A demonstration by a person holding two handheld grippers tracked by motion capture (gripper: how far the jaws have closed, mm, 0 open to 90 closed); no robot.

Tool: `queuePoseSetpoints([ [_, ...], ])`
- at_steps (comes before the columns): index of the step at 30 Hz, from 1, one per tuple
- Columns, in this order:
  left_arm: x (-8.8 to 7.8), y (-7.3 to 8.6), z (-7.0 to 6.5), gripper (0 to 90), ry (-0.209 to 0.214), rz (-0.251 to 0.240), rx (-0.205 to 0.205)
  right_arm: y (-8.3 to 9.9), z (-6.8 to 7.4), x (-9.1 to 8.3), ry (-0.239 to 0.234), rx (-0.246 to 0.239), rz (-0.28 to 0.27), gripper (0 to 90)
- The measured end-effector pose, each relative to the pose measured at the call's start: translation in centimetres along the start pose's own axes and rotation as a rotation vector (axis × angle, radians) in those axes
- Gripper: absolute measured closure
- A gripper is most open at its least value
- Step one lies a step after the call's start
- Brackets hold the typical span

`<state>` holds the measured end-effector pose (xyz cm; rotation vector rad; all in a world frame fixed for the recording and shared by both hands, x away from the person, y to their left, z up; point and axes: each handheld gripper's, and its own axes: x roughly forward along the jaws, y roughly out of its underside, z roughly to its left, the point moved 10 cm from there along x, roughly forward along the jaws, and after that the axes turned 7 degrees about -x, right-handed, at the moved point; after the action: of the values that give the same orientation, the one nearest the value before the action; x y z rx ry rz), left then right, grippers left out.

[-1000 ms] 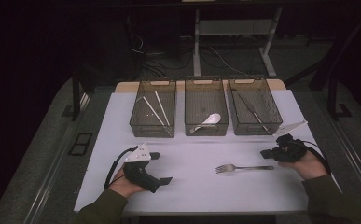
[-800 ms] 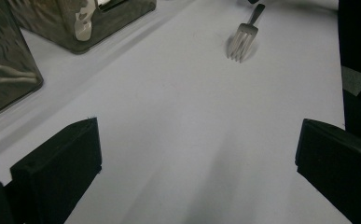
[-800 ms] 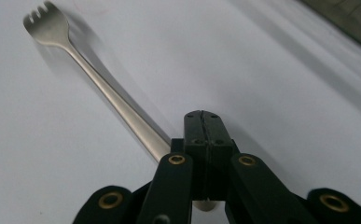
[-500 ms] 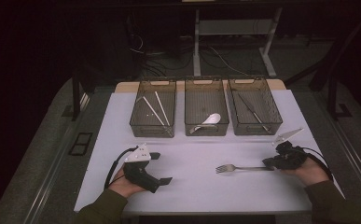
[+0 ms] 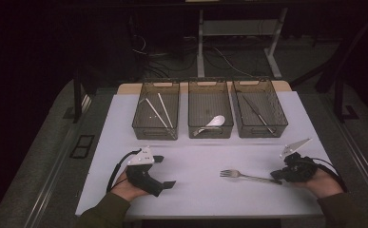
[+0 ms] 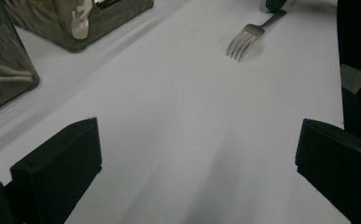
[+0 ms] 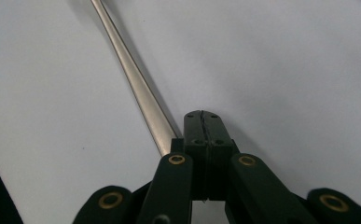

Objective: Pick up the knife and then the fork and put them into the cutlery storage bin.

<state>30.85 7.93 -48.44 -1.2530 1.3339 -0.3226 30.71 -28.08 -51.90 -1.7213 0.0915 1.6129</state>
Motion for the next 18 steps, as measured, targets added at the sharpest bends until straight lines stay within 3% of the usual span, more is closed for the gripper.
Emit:
queuePoseSetpoints([
  [4, 0.0, 0.0, 0.0, 0.0, -0.001, -0.001, -0.002, -0.3, 0.1, -0.3, -0.002, -0.020, -0.004, 84.8],
  [7, 0.0, 0.0, 0.1, 0.0, -0.002, -0.001, 0.004, -1.2, 0.5, -0.6, -0.030, -0.053, -0.024, 75.1],
  [11, 0.0, -0.1, 0.1, 0.0, -0.003, -0.003, 0.002, -2.6, 1.1, -0.3, -0.026, -0.114, -0.048, 61.7],
  [18, -0.1, -0.1, 0.1, 0.0, -0.002, -0.004, 0.000, -5.2, 2.6, 0.9, -0.067, -0.223, -0.056, 54.8],
])
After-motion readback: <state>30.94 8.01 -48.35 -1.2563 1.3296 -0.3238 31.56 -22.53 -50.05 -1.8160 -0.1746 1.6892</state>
